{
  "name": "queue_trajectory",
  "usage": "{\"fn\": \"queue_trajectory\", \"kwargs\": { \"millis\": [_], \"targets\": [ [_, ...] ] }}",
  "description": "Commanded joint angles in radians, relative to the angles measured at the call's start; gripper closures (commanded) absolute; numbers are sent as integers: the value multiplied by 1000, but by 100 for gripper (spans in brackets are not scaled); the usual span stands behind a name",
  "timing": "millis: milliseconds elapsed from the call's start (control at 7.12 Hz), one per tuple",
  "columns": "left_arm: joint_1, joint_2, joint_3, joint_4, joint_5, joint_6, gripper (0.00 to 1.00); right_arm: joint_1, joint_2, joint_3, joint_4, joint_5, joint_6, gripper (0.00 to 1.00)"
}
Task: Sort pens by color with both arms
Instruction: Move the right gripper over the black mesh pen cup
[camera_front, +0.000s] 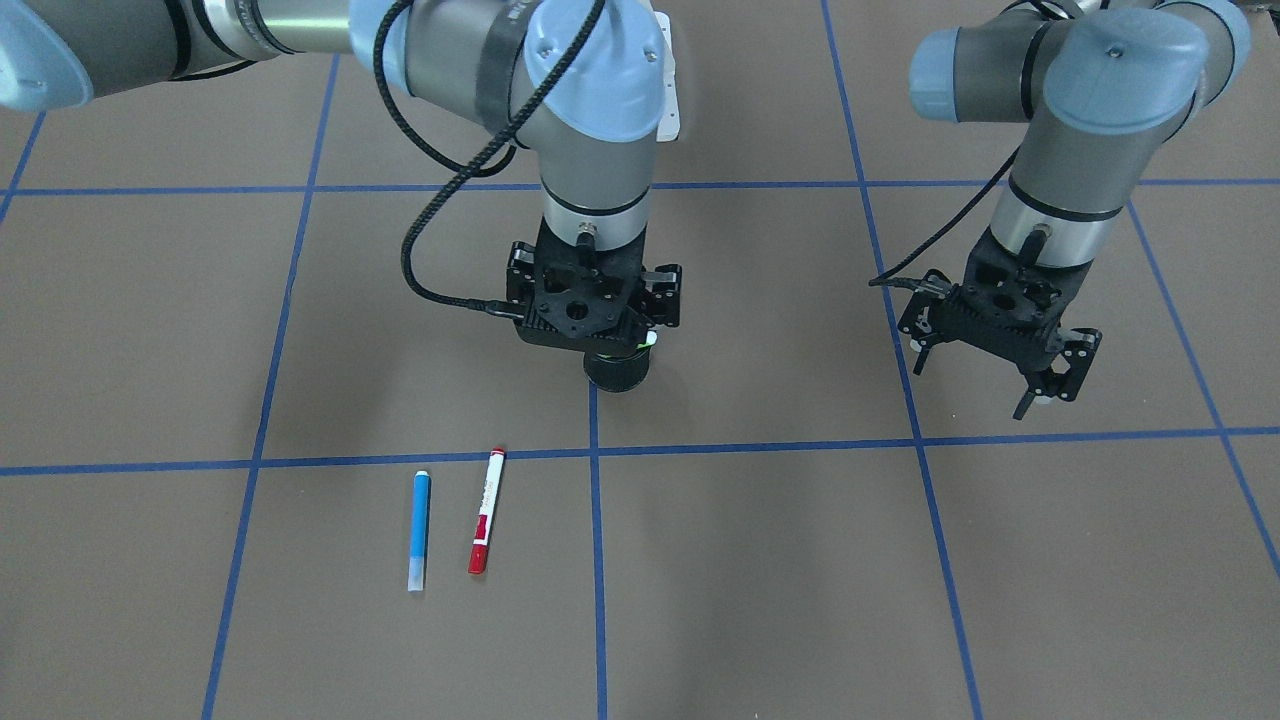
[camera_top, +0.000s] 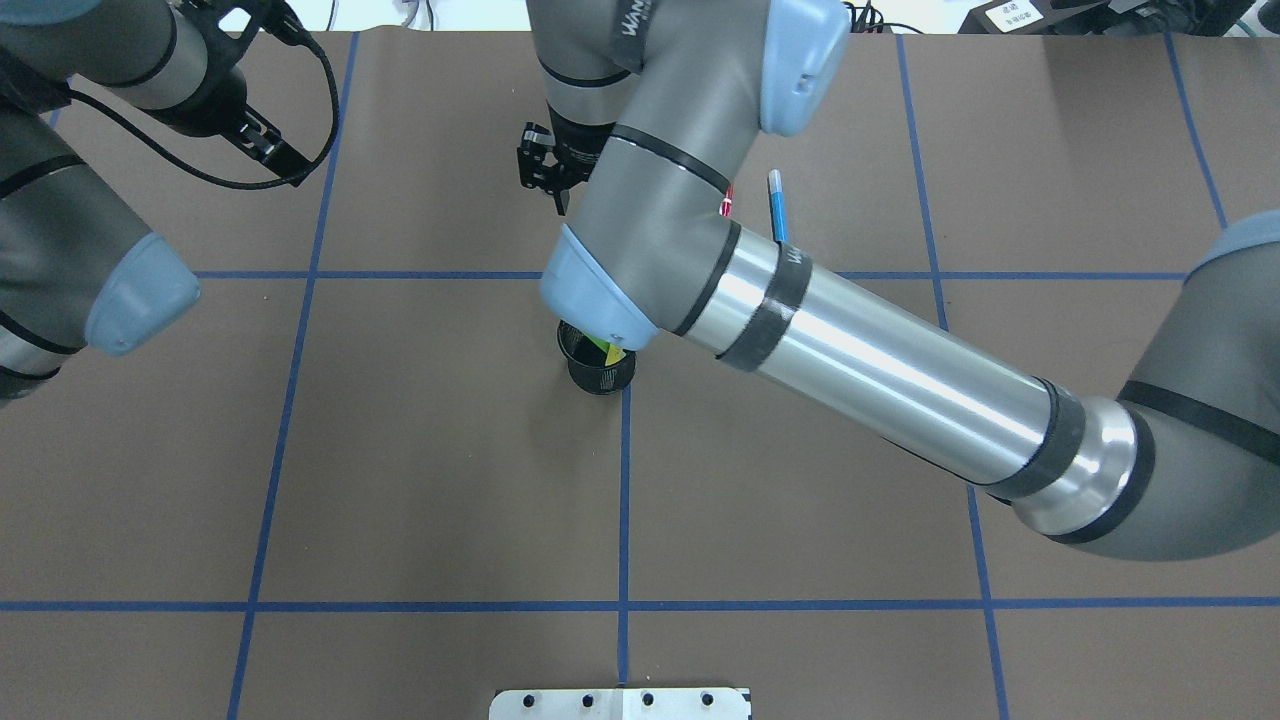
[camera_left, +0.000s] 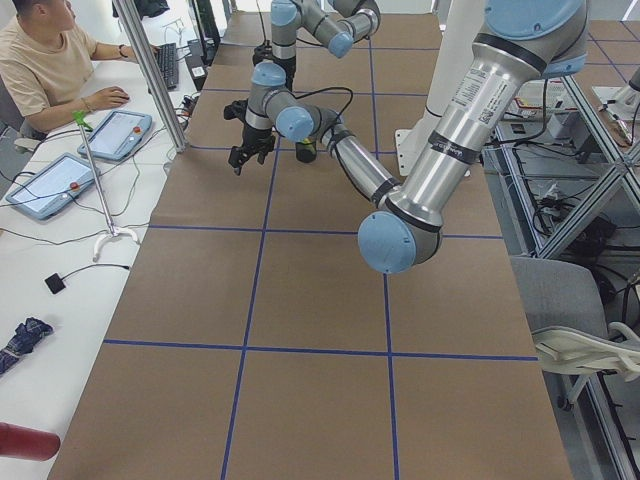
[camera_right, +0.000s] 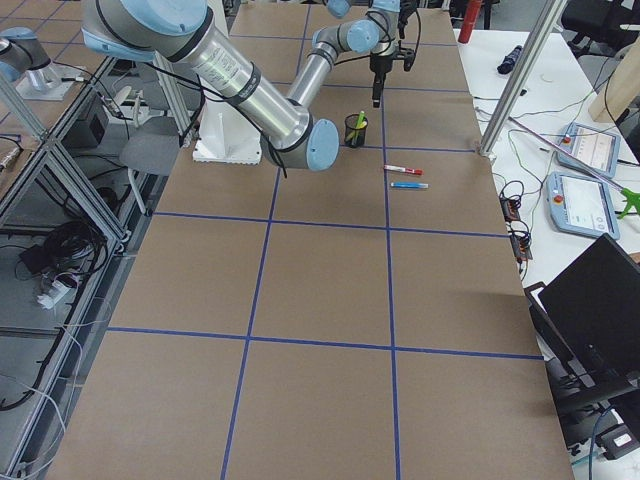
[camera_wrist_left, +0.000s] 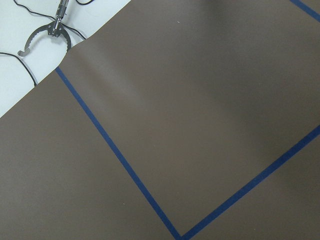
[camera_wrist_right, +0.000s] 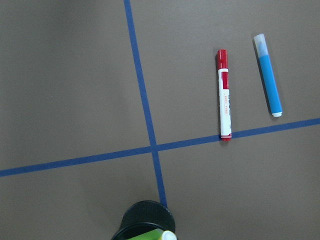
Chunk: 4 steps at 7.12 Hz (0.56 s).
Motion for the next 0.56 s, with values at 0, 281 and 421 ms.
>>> {"fn": "queue_trajectory", "kwargs": {
  "millis": [0,281,421],
  "targets": [
    [-32,6,10,1,-3,44,0,-4,96,-163,-4,93,25,2],
    [-82,17,24,1,-67,111,0,-26,167,-295,-4,93,30,3],
    [-117,24,42,0,-110,162,0,-40,179,-329,-1,91,30,7]
  ]
}}
